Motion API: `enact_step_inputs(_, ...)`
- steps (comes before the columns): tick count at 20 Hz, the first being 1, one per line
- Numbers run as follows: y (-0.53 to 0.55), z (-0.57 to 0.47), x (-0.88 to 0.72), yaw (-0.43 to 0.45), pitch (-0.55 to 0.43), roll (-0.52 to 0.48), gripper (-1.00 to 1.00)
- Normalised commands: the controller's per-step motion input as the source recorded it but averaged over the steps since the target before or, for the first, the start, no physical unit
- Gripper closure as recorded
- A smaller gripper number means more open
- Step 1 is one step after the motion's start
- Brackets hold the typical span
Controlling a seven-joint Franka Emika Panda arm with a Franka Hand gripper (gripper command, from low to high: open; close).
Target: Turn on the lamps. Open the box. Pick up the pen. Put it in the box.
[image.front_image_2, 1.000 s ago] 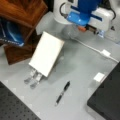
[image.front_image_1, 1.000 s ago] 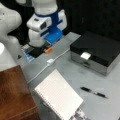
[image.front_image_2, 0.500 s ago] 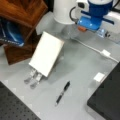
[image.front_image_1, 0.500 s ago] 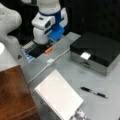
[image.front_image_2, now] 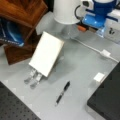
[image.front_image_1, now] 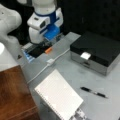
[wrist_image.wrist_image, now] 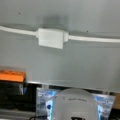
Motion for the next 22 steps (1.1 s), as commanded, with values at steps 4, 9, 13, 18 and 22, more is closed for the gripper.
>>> enact_step_inputs(4, 0.27, -0.25, -0.30, -0.022, -0.090, 0.002, -1.00)
enact_step_inputs(9, 0.32, -0.26, -0.26, -0.071, -0.163, 0.052, -1.00)
enact_step_inputs(13, 0.20, -0.17, -0.23, -0.099, -0.167, 0.054, -1.00)
enact_step_inputs(18, 0.08, -0.12, -0.27, -0.120, -0.170, 0.079, -1.00)
enact_step_inputs(22, 0.03, -0.13, -0.37, -0.106, -0.173, 0.065, -1.00)
